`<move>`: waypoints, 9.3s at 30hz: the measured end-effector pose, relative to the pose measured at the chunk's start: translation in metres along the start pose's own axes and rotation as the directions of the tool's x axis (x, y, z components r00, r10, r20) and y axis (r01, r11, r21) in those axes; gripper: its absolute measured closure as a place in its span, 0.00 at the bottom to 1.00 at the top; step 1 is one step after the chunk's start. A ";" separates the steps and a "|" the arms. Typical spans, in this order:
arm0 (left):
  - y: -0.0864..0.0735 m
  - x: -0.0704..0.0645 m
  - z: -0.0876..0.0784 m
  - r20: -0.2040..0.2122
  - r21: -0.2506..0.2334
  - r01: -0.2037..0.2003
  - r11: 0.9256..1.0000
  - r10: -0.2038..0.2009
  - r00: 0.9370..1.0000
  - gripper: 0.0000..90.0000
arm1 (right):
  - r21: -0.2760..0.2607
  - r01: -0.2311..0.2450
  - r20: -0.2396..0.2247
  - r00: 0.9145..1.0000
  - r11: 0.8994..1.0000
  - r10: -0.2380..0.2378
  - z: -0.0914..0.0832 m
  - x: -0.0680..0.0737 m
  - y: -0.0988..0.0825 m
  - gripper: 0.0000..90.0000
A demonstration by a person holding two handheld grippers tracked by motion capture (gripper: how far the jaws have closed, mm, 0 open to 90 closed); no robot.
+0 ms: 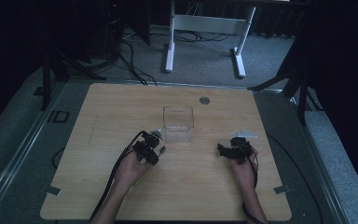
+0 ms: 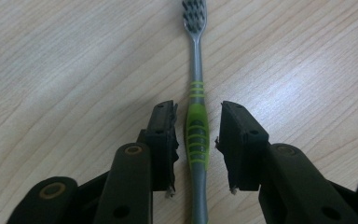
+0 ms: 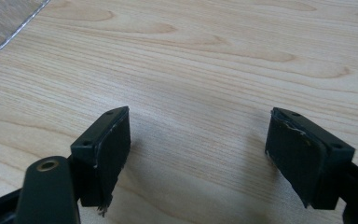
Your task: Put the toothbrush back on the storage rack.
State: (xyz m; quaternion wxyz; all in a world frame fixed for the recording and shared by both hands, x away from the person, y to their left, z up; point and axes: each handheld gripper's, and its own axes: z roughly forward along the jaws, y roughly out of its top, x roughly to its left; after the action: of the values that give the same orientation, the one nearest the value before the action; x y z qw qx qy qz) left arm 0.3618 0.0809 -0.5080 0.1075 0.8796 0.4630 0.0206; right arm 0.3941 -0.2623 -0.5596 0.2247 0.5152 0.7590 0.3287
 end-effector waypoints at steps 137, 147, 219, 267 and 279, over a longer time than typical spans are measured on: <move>-0.013 0.014 -0.059 -0.096 -0.408 0.046 0.912 -0.093 0.991 0.88 | 0.000 0.000 0.000 1.000 1.000 0.000 0.000 0.000 0.000 0.24; -0.014 0.013 -0.064 -0.097 -0.453 0.038 0.891 -0.092 0.991 0.88 | 0.000 0.000 0.000 1.000 1.000 0.000 0.000 0.000 0.000 0.24; -0.010 0.004 -0.091 -0.130 -0.672 -0.040 0.740 -0.064 0.990 0.88 | -0.001 -0.001 0.000 1.000 1.000 0.001 0.000 0.000 0.000 0.24; -0.004 0.004 -0.091 -0.099 -0.769 -0.064 0.636 -0.020 0.995 0.88 | 0.000 0.000 0.000 1.000 1.000 0.000 0.000 0.000 0.000 0.24; -0.001 0.005 -0.089 -0.083 -0.774 -0.063 0.631 -0.003 0.997 0.88 | 0.000 0.000 0.000 1.000 1.000 0.000 0.000 0.000 0.000 0.24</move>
State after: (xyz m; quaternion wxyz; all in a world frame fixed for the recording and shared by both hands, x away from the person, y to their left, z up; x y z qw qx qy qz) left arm 0.3517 0.1012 -0.4217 0.4568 0.7542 0.3983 0.2527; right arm 0.3941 -0.2622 -0.5596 0.2247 0.5153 0.7589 0.3286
